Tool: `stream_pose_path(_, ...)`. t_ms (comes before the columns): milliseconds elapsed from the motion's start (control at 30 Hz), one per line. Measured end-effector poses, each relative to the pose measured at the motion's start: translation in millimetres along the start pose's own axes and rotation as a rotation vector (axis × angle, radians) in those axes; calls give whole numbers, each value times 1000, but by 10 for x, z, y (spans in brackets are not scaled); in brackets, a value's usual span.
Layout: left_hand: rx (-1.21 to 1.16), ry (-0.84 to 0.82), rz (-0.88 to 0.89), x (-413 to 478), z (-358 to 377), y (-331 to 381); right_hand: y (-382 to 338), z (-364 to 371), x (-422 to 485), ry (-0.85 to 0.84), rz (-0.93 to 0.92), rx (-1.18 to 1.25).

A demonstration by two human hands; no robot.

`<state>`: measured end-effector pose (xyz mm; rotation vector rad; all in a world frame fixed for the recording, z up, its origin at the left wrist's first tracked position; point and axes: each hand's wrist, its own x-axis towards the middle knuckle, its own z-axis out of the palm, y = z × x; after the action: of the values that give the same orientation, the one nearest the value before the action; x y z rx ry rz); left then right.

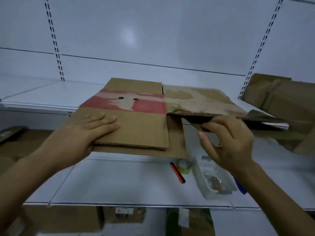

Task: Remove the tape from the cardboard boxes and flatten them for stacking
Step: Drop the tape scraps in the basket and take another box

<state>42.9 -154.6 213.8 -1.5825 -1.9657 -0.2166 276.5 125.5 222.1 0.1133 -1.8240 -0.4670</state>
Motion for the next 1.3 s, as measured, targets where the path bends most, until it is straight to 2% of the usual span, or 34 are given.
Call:
stream_pose_path(100, -59, -16, -32, 42, -49, -9, -93, -133, 4, -26, -11, 45)
stream_pose_path(167, -44, -18, -28, 33, -50, 13, -104, -190, 162, -21, 120, 102)
stream_pose_path(233, -31, -12, -27, 12, -38, 24, -108, -199, 398, -96, 312, 192)
stream_pose_path(333, -54, -24, -47, -45, 3, 41, -75, 23, 610, -450, 518, 287)
stream_pose_path(433, -42, -88, -34, -127, 63, 54, -74, 358, 529, -902, 482, 268)
stream_pose_path(500, -17, -153, 0, -211, 102, 40, -143, 508, 321, -1012, 429, 217)
stream_pose_path(600, -77, -259, -61, -300, 126, 70, -235, 570, 60, -867, 429, 141)
stream_pose_path(633, -113, -246, -113, -273, 116, 80, -260, 577, 19, -835, 421, 124)
stream_pose_path(700, -160, -110, -254, -119, 108, 66, -296, 592, -12, -796, 396, 96)
stream_pose_path(800, -187, 129, -571, 266, 159, -54, -358, 590, -49, -759, 386, 75)
stream_pose_path(900, -488, 150, -969, 591, 268, -273, -431, 551, -140, -735, 373, 74)
stream_pose_path(933, -522, 124, -1048, 666, 320, -337, -445, 534, -165, -729, 365, 87)
stream_pose_path(1033, -335, 140, -1085, 779, 489, -398, -327, 502, -122, -668, 373, 185)
stream_pose_path(1100, -230, 197, -1068, 778, 574, -365, -104, 548, -38, -596, 532, 237)
stream_pose_path(1200, -167, 244, -1026, 720, 667, -376, 403, 661, 12, -624, 773, 43)
stream_pose_path(1300, -219, 297, -1005, 663, 728, -415, 894, 667, 12, -665, 968, -114)
